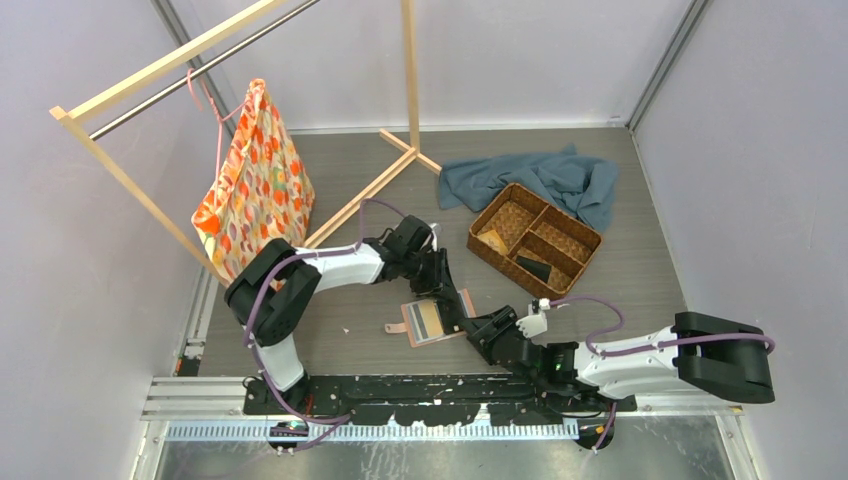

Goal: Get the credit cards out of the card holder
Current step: Remove the credit card from the card holder.

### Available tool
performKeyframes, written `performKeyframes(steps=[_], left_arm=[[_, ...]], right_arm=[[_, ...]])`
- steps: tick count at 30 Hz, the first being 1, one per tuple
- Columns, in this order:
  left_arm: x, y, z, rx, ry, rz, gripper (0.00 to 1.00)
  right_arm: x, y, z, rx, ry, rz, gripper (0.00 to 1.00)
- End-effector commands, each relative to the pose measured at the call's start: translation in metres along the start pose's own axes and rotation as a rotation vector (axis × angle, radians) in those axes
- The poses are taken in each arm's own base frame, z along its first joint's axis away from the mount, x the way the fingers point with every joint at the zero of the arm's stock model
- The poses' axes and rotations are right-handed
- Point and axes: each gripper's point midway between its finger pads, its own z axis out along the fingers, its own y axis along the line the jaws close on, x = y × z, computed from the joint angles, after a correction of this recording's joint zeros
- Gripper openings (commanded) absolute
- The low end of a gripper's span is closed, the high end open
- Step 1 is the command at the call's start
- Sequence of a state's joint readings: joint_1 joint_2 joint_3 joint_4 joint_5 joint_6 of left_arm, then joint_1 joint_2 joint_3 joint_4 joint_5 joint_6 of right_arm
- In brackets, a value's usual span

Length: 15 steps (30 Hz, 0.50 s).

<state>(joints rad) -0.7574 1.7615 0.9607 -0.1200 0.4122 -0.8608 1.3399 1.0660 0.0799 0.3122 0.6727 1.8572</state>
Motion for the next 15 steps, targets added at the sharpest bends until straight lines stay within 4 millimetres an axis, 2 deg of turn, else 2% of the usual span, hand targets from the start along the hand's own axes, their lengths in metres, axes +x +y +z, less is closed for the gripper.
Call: performKeyframes(steps=[1,11,15], left_arm=[[0.004,-0.006,0.001,0.03,0.008,0.01,0.37],[0.018,0.002,0.006,0.007,0.042,0.006,0.37],[0.015,-0.004,0.0,0.02,0.018,0.013,0.36]], right_arm=[[-0.005,0.009,0.002,-0.034,-0.042,0.017,0.58],[-0.006,0.012,0.002,-0.039,-0.051,0.02,0.59],[-0.004,0.012,0.003,-0.039,-0.046,0.02,0.58]])
